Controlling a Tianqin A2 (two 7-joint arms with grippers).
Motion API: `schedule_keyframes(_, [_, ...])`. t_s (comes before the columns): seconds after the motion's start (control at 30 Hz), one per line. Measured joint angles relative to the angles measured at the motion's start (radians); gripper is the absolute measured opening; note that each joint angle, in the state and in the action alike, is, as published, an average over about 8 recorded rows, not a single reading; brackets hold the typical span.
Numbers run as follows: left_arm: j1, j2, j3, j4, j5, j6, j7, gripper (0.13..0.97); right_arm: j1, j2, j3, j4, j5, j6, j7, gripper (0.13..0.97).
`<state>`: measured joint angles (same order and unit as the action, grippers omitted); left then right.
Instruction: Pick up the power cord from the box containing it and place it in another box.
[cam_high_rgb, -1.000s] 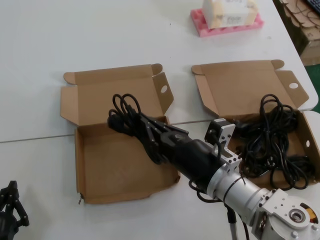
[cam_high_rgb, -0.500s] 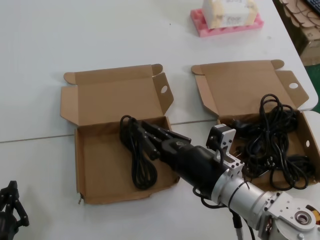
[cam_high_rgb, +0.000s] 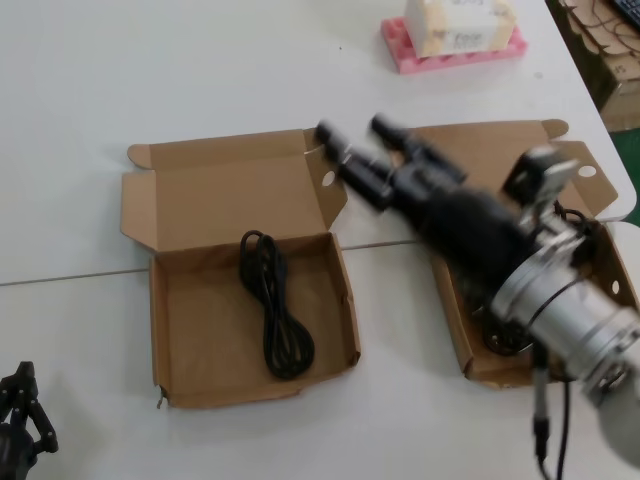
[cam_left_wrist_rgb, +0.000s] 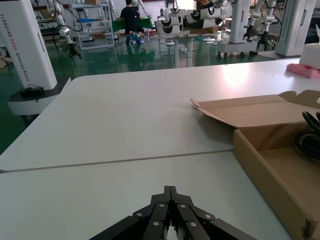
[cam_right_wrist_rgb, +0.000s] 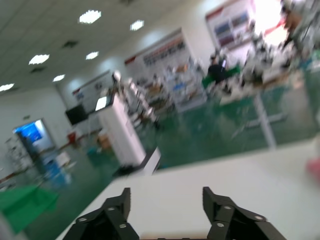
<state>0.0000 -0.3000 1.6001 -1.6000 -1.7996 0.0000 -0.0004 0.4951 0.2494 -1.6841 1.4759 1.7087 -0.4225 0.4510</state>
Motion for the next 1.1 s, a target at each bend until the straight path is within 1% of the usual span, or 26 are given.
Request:
schedule_keyframes(0.1, [0.000, 0.000, 0.000, 0.000, 0.000, 0.000, 0.000, 0.163, 0.020, 0.026, 0.036, 0.033, 0.016, 0.017, 0.000, 0.493])
schedule_keyframes(0.13, [0.000, 0.000, 0.000, 0.000, 0.000, 0.000, 0.000, 0.163, 0.026, 0.034, 0.048, 0.043, 0.022, 0.022, 0.000, 0.493])
schedule_keyframes(0.33, [0.000, 0.000, 0.000, 0.000, 0.000, 0.000, 0.000, 0.163, 0.047, 0.072, 0.106, 0.084, 0.052, 0.047, 0.000, 0.652])
schedule_keyframes(0.4, [0.000, 0.000, 0.000, 0.000, 0.000, 0.000, 0.000, 0.163, 0.047, 0.077, 0.115, 0.090, 0.057, 0.053, 0.000, 0.705])
schedule_keyframes(0.43, [0.000, 0.000, 0.000, 0.000, 0.000, 0.000, 0.000, 0.163, 0.046, 0.078, 0.117, 0.091, 0.058, 0.055, 0.000, 0.705])
schedule_keyframes(0.7, [0.000, 0.000, 0.000, 0.000, 0.000, 0.000, 0.000, 0.168, 0.009, 0.077, 0.115, 0.094, 0.061, 0.081, 0.000, 0.857])
schedule_keyframes(0.83, [0.000, 0.000, 0.000, 0.000, 0.000, 0.000, 0.000, 0.180, -0.018, 0.075, 0.113, 0.096, 0.062, 0.099, 0.000, 0.857])
schedule_keyframes(0.93, [0.000, 0.000, 0.000, 0.000, 0.000, 0.000, 0.000, 0.185, -0.040, 0.074, 0.112, 0.097, 0.063, 0.114, 0.000, 0.890])
schedule_keyframes(1.1, [0.000, 0.000, 0.000, 0.000, 0.000, 0.000, 0.000, 0.240, -0.076, 0.072, 0.110, 0.099, 0.066, 0.138, 0.000, 0.944])
